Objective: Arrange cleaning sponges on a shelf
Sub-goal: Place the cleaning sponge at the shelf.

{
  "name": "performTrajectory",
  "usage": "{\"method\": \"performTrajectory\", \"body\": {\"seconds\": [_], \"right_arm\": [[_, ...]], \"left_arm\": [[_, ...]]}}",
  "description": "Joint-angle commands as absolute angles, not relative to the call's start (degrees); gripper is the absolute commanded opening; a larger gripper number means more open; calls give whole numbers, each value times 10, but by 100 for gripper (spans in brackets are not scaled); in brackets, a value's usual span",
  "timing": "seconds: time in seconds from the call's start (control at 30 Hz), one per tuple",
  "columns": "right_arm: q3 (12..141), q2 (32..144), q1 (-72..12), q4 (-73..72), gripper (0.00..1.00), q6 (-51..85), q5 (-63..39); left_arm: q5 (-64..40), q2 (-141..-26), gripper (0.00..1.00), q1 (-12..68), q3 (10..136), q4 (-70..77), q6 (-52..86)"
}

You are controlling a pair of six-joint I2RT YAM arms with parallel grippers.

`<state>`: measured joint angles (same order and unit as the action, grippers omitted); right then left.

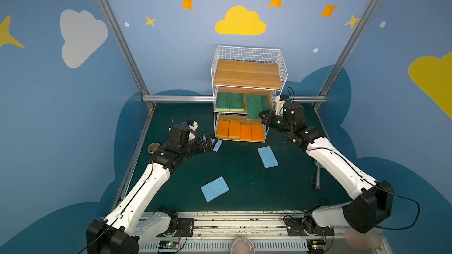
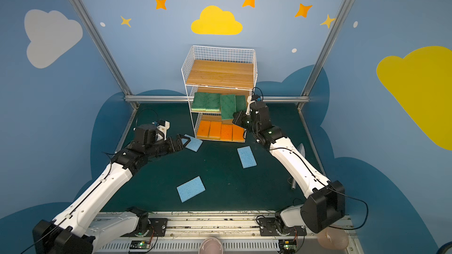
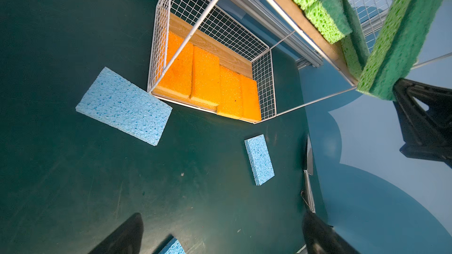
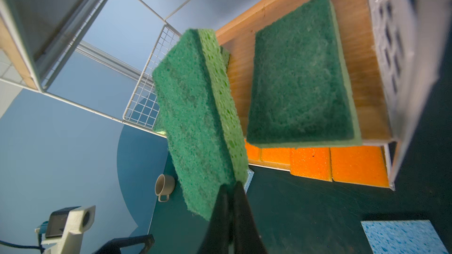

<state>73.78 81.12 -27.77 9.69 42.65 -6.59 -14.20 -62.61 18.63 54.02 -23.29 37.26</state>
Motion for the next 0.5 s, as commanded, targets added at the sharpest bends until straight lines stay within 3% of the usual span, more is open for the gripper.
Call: {"method": "performTrajectory", "body": {"seconds": [0.0,0.47], "right_arm": [[760,826,-272,73,0,440,-81],[816,871,-259,78,0,444,-64]], "left_arm": [[-145,-636,100,191,558,-227,363],[-147,-658,100,196,571,-227,357]]}}
